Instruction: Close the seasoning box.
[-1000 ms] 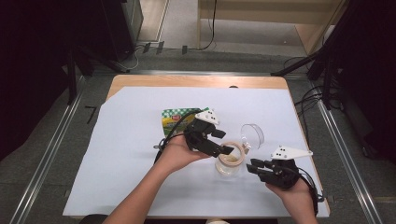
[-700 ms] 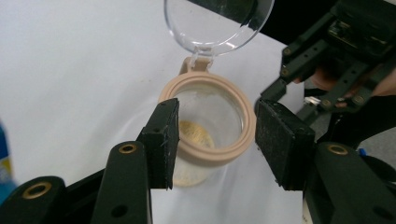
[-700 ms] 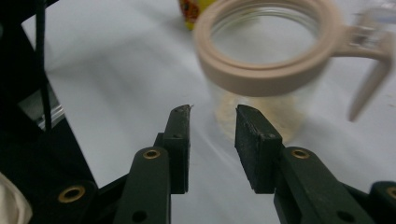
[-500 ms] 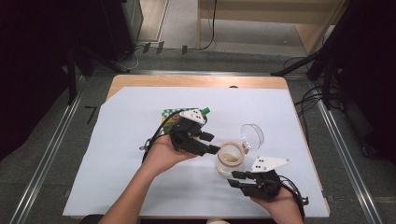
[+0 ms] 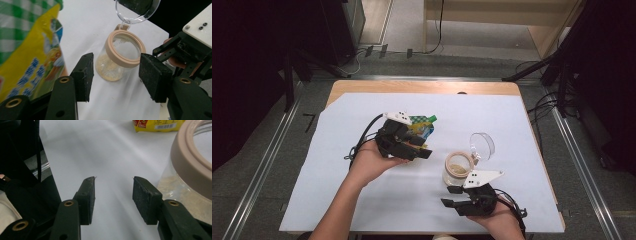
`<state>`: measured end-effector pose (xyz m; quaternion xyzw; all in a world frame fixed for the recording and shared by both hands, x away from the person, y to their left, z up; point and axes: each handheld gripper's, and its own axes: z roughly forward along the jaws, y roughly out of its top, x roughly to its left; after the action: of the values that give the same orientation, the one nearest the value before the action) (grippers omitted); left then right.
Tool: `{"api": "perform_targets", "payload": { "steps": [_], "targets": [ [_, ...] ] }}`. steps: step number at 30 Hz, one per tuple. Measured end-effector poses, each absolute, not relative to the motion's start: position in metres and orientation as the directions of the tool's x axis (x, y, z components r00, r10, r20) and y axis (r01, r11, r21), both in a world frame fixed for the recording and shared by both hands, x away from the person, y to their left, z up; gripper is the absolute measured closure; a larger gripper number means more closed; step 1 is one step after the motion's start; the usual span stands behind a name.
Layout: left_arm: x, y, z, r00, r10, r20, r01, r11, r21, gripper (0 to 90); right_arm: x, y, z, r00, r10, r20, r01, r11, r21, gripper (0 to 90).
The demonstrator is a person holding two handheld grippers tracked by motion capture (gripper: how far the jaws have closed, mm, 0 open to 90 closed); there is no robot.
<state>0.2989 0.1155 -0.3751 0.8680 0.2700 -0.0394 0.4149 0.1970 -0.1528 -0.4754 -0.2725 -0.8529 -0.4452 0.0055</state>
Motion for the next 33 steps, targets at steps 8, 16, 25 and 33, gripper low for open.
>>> {"api": "perform_targets", "payload": {
  "steps": [8, 16, 25, 33],
  "targets": [
    [0.299, 0.137, -0.368, 0.839, 0.465, -0.283, 0.512, -0.496, 0.702, 44.8, 0.197, -0.148, -0.478, -0.858, 0.447, 0.252, 0.464, 0.466, 0.753, 53.4],
    [0.298, 0.158, -0.362, 0.827, 0.487, -0.28, 0.52, -0.475, 0.71, 44.3, 0.197, -0.146, -0.479, -0.858, 0.457, 0.234, 0.457, 0.474, 0.752, 48.8],
    [0.298, 0.184, -0.356, 0.814, 0.517, -0.263, 0.523, -0.459, 0.718, 45.2, 0.197, -0.146, -0.48, -0.86, 0.455, 0.23, 0.454, 0.478, 0.752, 48.7],
    [0.299, 0.207, -0.355, 0.791, 0.545, -0.279, 0.553, -0.44, 0.708, 45.3, 0.197, -0.145, -0.482, -0.863, 0.452, 0.224, 0.447, 0.481, 0.754, 48.6]
  ]
}}
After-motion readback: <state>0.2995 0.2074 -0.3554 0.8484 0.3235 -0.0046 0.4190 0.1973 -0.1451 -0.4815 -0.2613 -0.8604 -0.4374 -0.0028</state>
